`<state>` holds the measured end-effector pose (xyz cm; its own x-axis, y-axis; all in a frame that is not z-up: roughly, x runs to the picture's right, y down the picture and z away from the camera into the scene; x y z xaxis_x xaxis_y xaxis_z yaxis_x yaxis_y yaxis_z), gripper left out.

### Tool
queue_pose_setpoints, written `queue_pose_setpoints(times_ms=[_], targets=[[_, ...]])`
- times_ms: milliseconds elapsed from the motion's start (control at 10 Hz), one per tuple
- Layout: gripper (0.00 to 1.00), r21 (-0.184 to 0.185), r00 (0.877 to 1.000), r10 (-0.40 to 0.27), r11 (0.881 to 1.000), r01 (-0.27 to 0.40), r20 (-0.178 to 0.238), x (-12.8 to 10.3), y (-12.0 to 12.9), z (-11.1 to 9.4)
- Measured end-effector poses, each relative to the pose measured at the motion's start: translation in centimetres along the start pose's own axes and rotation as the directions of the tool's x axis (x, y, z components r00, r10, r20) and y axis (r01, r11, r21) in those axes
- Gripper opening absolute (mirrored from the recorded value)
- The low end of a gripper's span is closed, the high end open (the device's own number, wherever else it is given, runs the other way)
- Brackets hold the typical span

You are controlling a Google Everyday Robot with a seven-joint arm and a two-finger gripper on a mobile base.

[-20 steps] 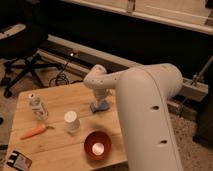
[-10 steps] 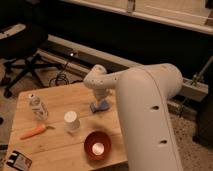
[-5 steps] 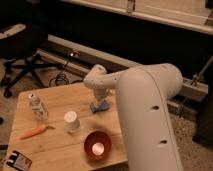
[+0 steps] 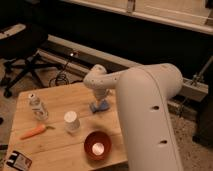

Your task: Place the ceramic cup over the eraser

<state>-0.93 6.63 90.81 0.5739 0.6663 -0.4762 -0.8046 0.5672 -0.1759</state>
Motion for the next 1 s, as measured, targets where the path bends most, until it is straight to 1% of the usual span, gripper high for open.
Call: queue_pose_setpoints(times_ms=[200, 400, 500, 700, 900, 1000], targets=[[0.8, -0.014, 0.999, -0.016, 1.0, 0.017, 0.049, -0.3, 0.5, -1.3], [0.8, -0.041, 0.994, -0.044, 0.998, 0.049, 0.101, 0.4, 1.8, -3.2], [0.8, -0.044, 0.992, -0.064, 0.997, 0.069, 0.113, 0.8, 2.4, -3.9], [0.8, -0.033, 0.978, -0.145, 0.988, 0.152, 0.148, 1.4, 5.0, -6.0], [0.8, -0.01, 0.963, -0.21, 0.977, 0.215, 0.166, 1.6, 6.8, -7.5], [0.8, 0.004, 0.953, -0.249, 0.968, 0.252, 0.174, 1.6, 8.0, -8.2]])
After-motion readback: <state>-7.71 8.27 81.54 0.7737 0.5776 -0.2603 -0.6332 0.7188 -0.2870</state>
